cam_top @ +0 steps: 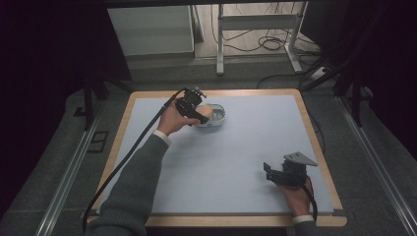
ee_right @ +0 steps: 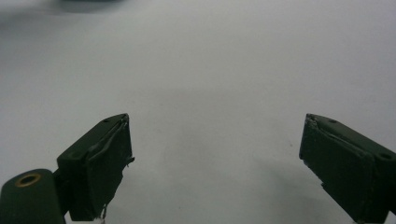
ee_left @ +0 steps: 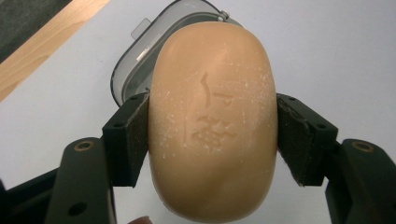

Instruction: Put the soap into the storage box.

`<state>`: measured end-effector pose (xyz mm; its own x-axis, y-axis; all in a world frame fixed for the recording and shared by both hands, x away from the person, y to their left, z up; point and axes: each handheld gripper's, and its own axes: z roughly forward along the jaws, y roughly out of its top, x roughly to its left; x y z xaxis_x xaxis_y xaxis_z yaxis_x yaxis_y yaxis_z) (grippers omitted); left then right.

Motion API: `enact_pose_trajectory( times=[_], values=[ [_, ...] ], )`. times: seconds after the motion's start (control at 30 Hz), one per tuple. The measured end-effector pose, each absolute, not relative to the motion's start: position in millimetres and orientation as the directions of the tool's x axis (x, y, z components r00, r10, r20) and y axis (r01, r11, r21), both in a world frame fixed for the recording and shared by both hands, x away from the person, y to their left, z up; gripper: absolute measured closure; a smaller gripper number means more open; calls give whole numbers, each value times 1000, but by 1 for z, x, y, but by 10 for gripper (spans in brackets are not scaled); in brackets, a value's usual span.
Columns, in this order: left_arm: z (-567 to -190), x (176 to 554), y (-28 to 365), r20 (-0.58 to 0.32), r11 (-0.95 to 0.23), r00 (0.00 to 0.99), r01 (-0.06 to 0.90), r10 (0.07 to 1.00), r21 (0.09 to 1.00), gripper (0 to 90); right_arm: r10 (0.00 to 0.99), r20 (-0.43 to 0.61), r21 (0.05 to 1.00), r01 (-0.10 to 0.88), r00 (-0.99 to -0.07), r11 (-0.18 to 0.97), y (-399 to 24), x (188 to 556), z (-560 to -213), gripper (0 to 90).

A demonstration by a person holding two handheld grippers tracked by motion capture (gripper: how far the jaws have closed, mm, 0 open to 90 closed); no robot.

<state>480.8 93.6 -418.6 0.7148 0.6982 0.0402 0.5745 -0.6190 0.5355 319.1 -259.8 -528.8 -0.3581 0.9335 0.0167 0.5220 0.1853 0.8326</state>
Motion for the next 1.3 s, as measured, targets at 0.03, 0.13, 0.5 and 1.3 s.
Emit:
enact_pose_trajectory(
  times=[0.03,0.13,0.5,1.3],
  values=[
    [-419,482,93,40,-620,715,574,698,536,327,934,18,833,522,-358,184,-260,319,-529,93],
    [-419,486,92,46,-619,711,577,702,534,327,934,20,833,523,-358,183,-260,319,-529,94],
    [-425,500,88,35,-619,711,586,702,522,327,934,24,832,525,-358,179,-260,319,-529,94],
    [-442,526,72,17,-629,716,600,698,494,327,933,30,831,528,-358,176,-261,319,-529,93]
  ],
)
